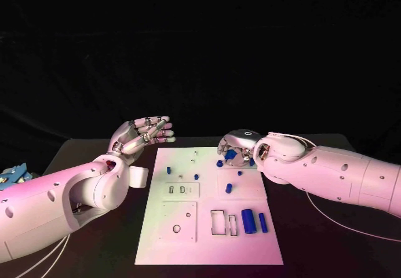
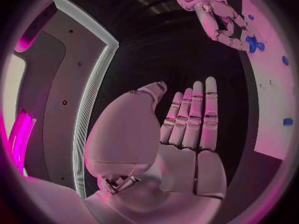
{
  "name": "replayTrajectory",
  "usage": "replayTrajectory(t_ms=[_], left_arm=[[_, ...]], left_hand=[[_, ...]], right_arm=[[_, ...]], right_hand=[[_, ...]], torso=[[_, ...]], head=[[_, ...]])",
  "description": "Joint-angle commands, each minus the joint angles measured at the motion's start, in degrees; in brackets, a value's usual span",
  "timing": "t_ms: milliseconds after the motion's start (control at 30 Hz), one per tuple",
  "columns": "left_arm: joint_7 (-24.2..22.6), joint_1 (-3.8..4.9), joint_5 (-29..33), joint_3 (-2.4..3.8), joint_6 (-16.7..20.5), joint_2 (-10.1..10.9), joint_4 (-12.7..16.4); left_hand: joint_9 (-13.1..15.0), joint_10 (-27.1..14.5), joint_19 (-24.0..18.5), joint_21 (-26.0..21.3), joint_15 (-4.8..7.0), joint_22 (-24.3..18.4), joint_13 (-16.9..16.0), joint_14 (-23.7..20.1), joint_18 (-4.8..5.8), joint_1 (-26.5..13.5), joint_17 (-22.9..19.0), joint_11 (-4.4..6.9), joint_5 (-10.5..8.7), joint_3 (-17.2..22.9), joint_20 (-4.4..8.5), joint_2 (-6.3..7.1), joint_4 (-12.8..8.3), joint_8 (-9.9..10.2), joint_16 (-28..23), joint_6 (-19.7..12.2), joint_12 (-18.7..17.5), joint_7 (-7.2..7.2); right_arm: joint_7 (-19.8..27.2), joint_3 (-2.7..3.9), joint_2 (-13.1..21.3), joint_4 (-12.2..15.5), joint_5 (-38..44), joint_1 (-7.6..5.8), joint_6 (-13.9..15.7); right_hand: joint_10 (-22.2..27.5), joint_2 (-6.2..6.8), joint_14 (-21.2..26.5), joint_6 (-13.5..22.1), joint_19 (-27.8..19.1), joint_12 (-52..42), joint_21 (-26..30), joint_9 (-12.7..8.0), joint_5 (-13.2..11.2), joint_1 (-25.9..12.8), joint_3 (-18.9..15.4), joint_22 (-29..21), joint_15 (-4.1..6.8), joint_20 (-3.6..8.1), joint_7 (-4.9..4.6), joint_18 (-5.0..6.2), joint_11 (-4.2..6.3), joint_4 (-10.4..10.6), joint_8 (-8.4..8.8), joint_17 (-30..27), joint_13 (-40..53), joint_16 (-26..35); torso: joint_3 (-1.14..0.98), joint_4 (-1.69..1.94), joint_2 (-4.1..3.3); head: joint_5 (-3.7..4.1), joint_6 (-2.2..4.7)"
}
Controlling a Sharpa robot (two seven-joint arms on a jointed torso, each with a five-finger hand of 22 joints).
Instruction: Assemble the parts on the task board
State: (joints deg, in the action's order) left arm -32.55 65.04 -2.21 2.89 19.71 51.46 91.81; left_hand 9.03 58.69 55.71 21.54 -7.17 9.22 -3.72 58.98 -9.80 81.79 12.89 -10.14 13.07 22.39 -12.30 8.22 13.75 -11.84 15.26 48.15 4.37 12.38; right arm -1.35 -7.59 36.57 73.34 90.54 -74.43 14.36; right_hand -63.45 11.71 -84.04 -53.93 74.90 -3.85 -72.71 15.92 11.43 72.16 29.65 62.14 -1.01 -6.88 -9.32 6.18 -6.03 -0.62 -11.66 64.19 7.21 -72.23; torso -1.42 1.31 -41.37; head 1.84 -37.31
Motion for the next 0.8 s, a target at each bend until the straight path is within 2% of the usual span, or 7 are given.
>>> replayTrajectory(t_ms=[33, 233, 467, 567, 800], left_arm=[[-0.5, 0.08, 0.2, 0.1, -1.2, 0.0, 0.3], [-0.5, 0.08, 0.5, 0.15, -1.4, -0.1, 0.2], [-0.5, 0.09, 0.8, 0.16, -1.5, 0.0, 0.3], [-0.5, 0.1, 0.8, 0.17, -1.5, 0.1, 0.4], [-0.4, 0.11, 0.9, 0.18, -1.4, 0.3, 0.5]], left_hand=[[-0.1, -0.2, 0.4, 0.3, -0.01, 0.1, 0.1, -0.2, -0.55, -0.3, 0.1, -0.16, -0.34, 0.4, -0.04, 0.47, 0.0, 0.3, -0.3, 0.0, -0.4, 1.18], [-0.1, -0.2, 0.4, 0.3, -0.01, 0.1, 0.1, -0.2, -0.55, -0.3, 0.1, -0.16, -0.34, 0.4, -0.04, 0.47, 0.0, 0.3, -0.3, 0.0, -0.4, 1.18], [-0.1, -0.2, 0.4, 0.4, -0.03, 0.1, 0.1, -0.2, -0.54, -0.3, 0.1, -0.18, -0.34, 0.4, -0.04, 0.47, 0.0, 0.3, -0.3, 0.0, -0.4, 1.2], [-0.1, -0.2, 0.4, 0.4, -0.03, 0.1, 0.1, -0.2, -0.54, -0.3, 0.1, -0.18, -0.34, 0.4, -0.04, 0.47, 0.0, 0.3, -0.3, 0.0, -0.4, 1.2], [-0.1, -0.2, 0.4, 0.4, -0.06, 0.1, 0.1, -0.3, -0.53, -0.4, 0.1, -0.21, -0.35, 0.4, -0.05, 0.47, -0.1, 0.4, -0.4, 0.0, -0.5, 1.23]], right_arm=[[-0.7, 0.0, -0.2, 0.1, 1.8, 0.0, -3.1], [-0.9, -0.02, -0.6, -0.3, 2.0, 0.01, -4.0], [-1.5, -0.06, -1.0, -0.6, 2.7, 0.02, -4.4], [-1.6, -0.07, -1.1, -0.5, 2.9, 0.02, -4.3], [-1.5, -0.08, -1.3, -0.4, 3.0, 0.03, -3.5]], right_hand=[[0.5, 0.45, -2.0, 0.5, 0.4, 0.1, -0.4, 0.1, -0.2, 0.1, -0.1, 0.3, -0.28, 0.01, -0.1, -0.76, -0.02, 0.1, 0.26, 0.3, 0.1, -0.4], [0.4, 0.33, -2.2, 0.6, 1.2, 0.0, -1.6, 0.2, -0.2, 0.2, 0.0, 2.2, -0.3, -0.01, -0.13, -1.07, -0.03, 0.2, 0.28, 1.8, 0.2, -1.8], [0.1, 0.17, -2.4, 0.5, 1.8, -0.1, -2.5, 0.4, -0.2, 0.3, 0.1, 3.5, -0.27, -0.09, -0.16, -1.3, -0.02, 0.2, 0.21, 2.7, 0.4, -2.9], [-0.1, 0.03, -2.4, 0.3, 2.1, -0.1, -3.0, 0.5, -0.2, 0.3, 0.2, 4.2, -0.27, -0.12, -0.18, -1.4, 0.0, 0.3, 0.12, 3.0, 0.5, -3.2], [-1.1, -0.35, -2.3, -0.3, 2.7, -0.4, -4.0, 0.9, -0.3, 0.2, 0.6, 5.8, -0.17, -0.19, -0.13, -1.64, 0.12, 0.7, -0.25, 3.5, 0.9, -4.0]], torso=[[-0.04, 0.19, -0.59], [0.09, 0.37, -0.92], [-0.03, 0.62, -1.33], [-0.08, 0.47, -1.45], [-0.14, 0.56, -1.61]], head=[[0.12, -0.04], [0.44, -0.02], [0.48, -0.01], [0.43, 0.11], [0.45, 0.14]])
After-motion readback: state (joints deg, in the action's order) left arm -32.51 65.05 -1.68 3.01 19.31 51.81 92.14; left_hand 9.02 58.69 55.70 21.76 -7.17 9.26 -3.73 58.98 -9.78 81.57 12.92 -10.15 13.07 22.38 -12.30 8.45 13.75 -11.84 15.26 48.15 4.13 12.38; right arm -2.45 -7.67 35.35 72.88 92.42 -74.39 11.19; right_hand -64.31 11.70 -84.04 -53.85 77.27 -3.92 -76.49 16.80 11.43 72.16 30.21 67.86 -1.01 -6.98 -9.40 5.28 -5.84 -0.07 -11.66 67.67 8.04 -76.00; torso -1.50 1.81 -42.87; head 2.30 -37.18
